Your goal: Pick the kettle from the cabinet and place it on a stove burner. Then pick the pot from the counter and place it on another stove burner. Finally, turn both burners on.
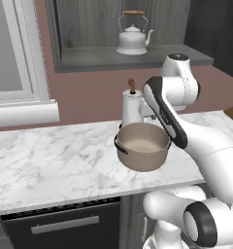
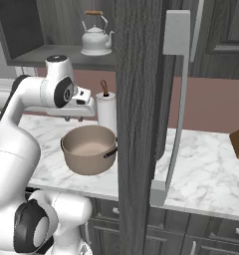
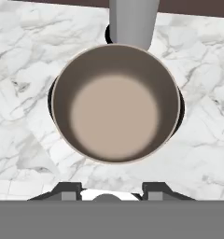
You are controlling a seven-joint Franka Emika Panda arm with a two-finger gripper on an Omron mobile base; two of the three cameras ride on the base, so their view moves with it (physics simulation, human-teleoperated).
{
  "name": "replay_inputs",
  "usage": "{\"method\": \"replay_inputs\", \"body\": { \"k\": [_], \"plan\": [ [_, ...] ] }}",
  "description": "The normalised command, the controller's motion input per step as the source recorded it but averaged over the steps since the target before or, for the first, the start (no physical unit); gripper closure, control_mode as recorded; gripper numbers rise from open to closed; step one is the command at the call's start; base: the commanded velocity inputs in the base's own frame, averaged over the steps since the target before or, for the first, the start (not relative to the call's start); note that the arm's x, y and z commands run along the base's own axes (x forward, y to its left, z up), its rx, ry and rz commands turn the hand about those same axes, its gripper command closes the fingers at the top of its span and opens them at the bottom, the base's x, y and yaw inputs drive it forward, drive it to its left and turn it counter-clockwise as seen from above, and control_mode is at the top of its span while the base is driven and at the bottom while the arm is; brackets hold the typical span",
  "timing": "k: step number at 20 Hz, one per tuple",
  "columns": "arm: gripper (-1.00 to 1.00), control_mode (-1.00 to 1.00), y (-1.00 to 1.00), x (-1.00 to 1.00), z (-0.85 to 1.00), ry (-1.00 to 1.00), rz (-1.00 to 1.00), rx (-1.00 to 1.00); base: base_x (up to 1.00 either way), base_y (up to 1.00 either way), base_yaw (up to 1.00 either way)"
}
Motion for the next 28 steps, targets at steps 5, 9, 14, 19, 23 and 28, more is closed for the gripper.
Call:
{"method": "replay_inputs", "body": {
  "k": [5,9,14,19,23,28],
  "plan": [
    [-1.00,-1.00,0.00,-0.08,0.01,-0.10,0.00,0.00,0.00,0.00,0.00],
    [-1.00,-1.00,0.00,-0.11,0.36,-0.15,0.00,0.00,0.00,0.00,0.00],
    [-1.00,-1.00,0.02,-0.10,0.54,-0.21,0.00,0.00,0.00,0.00,0.00],
    [-1.00,-1.00,0.08,-0.05,0.71,-0.29,0.00,0.00,0.00,0.00,0.00],
    [-1.00,-1.00,0.09,-0.05,0.73,-0.37,0.00,0.00,0.00,0.00,0.00],
    [-1.00,-1.00,0.11,-0.10,0.64,-0.40,-0.01,0.00,0.00,0.00,0.00]
  ]
}}
